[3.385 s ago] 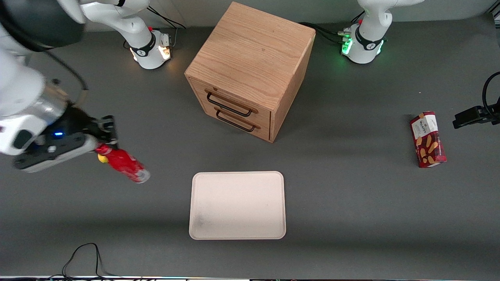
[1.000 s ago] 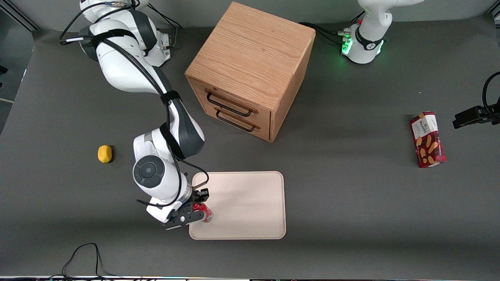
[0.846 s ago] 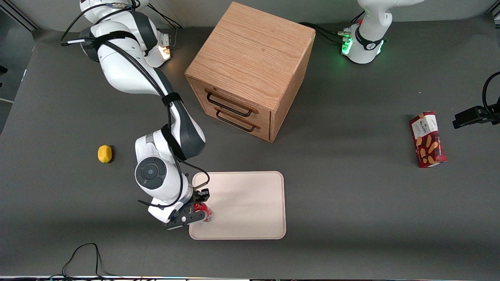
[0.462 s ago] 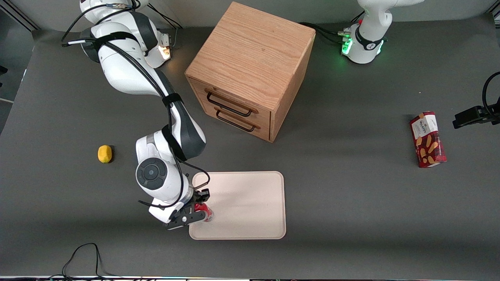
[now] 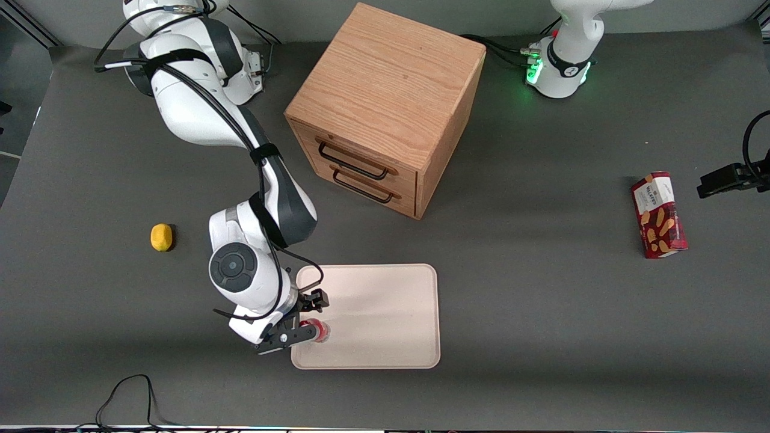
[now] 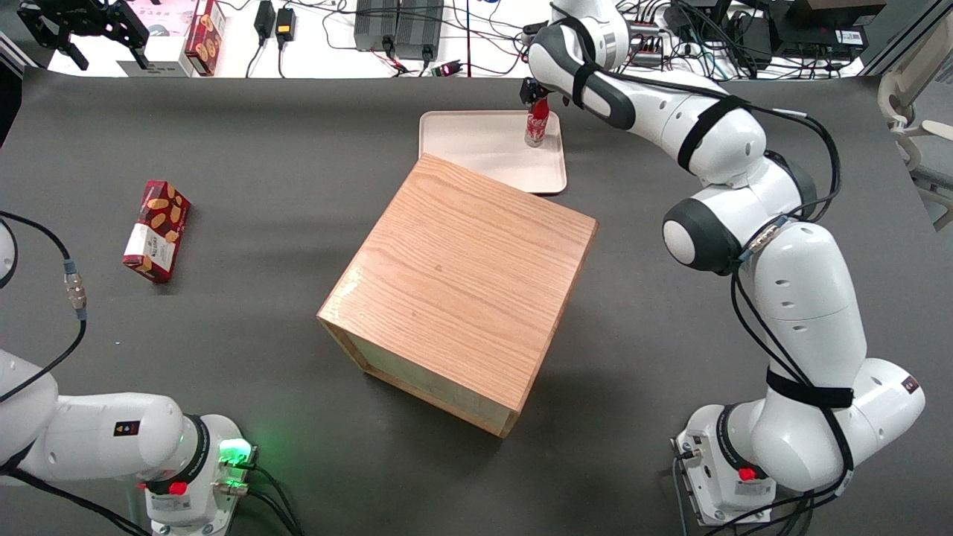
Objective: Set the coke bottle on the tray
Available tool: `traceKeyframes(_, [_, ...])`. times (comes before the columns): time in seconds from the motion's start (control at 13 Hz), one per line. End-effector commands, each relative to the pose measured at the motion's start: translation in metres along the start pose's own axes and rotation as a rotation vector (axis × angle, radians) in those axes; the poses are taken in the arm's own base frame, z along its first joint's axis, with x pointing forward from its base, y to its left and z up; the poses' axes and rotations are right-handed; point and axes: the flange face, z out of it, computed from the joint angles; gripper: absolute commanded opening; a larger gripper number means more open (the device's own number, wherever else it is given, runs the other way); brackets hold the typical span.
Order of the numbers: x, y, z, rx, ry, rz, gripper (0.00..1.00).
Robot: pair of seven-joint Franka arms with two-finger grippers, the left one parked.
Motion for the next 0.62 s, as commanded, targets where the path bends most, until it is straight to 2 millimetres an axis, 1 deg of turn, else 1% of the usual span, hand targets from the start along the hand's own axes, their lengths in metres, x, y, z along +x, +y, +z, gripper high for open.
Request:
traceKeyframes(0.0, [0.002,0.000,-0.037,0.025,0.031,0.052,1.00])
traceKeyframes(0.08, [-0.005,0.003,-0.053,0.022,0.002,0.078,1.00])
traceKeyframes(0.15, [-0.015,0.013,-0.084,0.025,-0.021,0.116,1.00])
traceKeyframes(0.23, [-0.028,0.019,-0.115,0.030,-0.035,0.148,1.00])
traceKeyframes(0.38, [-0.061,0.024,-0.179,0.046,-0.049,0.203,1.00])
traceKeyframes(0.46, [-0.082,0.031,-0.208,0.047,-0.063,0.221,1.00])
traceKeyframes(0.54, [-0.101,0.045,-0.234,0.049,-0.072,0.232,1.00])
